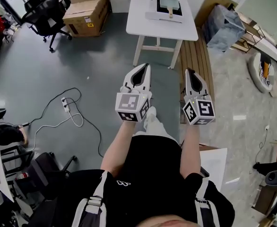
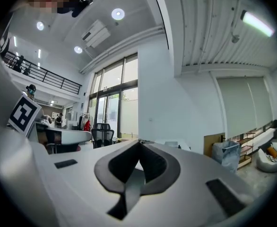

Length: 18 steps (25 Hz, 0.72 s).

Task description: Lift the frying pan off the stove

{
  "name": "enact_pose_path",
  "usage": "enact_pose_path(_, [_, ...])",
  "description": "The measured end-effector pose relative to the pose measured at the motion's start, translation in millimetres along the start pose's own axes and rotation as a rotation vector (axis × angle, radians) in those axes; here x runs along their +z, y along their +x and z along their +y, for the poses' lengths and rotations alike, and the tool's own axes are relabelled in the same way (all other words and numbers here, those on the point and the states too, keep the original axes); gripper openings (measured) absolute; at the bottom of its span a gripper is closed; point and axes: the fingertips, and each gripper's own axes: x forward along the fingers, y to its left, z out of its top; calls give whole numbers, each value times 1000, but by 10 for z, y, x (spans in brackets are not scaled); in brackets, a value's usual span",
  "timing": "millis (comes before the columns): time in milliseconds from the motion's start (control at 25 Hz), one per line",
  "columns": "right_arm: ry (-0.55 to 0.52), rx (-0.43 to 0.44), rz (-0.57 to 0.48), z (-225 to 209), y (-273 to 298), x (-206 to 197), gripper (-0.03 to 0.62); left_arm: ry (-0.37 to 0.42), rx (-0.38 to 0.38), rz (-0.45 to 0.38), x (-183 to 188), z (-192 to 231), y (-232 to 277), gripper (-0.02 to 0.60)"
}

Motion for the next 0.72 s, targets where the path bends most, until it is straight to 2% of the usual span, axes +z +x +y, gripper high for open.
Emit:
enact_pose_path(120, [0, 3, -20, -149, 145, 36, -2, 16, -17, -9, 54, -24, 190, 0])
enact_pose_path(280, [61, -34, -63, -601, 379, 159, -2, 55, -8, -31, 275, 34, 510, 0])
enact_pose_path(400, [25, -47, -79, -799, 757, 124, -2, 73, 14, -55, 323, 265, 800, 0])
enact_pose_path(560, [-17, 10, -96, -992, 1443, 118, -2, 26, 40, -63, 231, 580, 1384, 0])
enact_pose_path(720, [-39, 42, -135, -1474, 2076, 431, -2, -16, 42, -100, 419, 696, 2203, 0])
